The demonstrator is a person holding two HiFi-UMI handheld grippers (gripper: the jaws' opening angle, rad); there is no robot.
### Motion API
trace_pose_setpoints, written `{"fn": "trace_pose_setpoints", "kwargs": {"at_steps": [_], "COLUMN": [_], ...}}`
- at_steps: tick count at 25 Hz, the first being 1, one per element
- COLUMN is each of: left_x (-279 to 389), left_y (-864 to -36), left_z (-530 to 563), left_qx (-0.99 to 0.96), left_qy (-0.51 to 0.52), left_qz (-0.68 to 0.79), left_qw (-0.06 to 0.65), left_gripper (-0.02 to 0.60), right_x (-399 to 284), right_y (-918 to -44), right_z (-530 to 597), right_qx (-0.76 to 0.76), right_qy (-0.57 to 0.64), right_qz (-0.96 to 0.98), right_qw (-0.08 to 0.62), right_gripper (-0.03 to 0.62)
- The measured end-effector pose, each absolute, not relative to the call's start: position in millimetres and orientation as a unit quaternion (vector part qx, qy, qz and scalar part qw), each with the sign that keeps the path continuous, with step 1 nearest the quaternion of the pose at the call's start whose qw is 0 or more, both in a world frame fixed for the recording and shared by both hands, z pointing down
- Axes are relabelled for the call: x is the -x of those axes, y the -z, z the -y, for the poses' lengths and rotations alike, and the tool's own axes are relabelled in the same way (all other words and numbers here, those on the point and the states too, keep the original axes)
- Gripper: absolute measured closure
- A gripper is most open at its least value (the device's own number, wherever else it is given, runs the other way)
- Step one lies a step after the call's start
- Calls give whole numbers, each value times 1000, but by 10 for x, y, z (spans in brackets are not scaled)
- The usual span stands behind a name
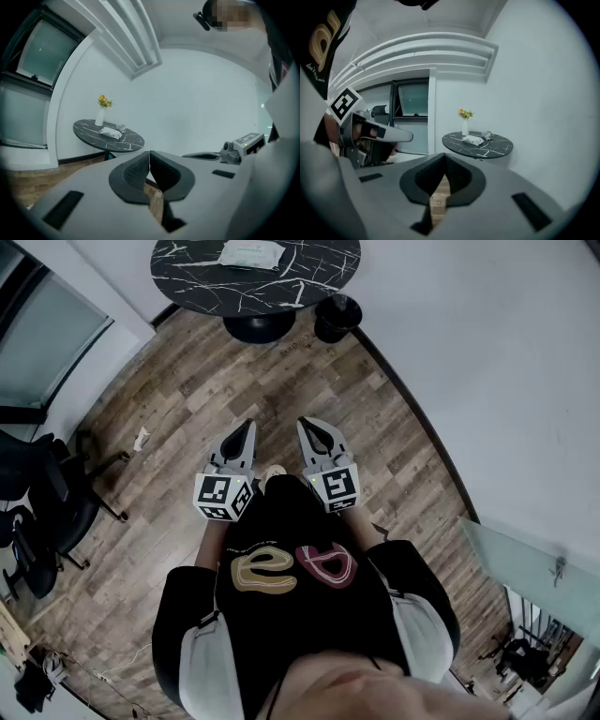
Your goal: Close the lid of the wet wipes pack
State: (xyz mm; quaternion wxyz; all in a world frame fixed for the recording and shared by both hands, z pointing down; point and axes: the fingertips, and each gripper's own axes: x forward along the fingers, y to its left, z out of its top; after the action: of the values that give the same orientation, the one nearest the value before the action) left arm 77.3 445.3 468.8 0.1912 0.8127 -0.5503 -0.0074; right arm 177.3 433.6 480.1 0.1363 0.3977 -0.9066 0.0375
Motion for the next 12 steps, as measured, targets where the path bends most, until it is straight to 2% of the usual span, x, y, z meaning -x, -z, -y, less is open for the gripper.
{"fn": "trace_pose_setpoints", "kwargs": {"at_steps": [12], "left_x": [-893], "left_y": [-4786], "left_z": [-4624], "left_qx": [-818], "left_qy": [-25], "left_qz": [546], "left_qw": [179], "left_gripper": [563], "right_x": [-1743], "right_y": [-4893], "right_z": [-4538], "right_qx": [-378], "right_qy": [-32], "right_qz": [913], "right_qw": [148], "right_gripper": [583]}}
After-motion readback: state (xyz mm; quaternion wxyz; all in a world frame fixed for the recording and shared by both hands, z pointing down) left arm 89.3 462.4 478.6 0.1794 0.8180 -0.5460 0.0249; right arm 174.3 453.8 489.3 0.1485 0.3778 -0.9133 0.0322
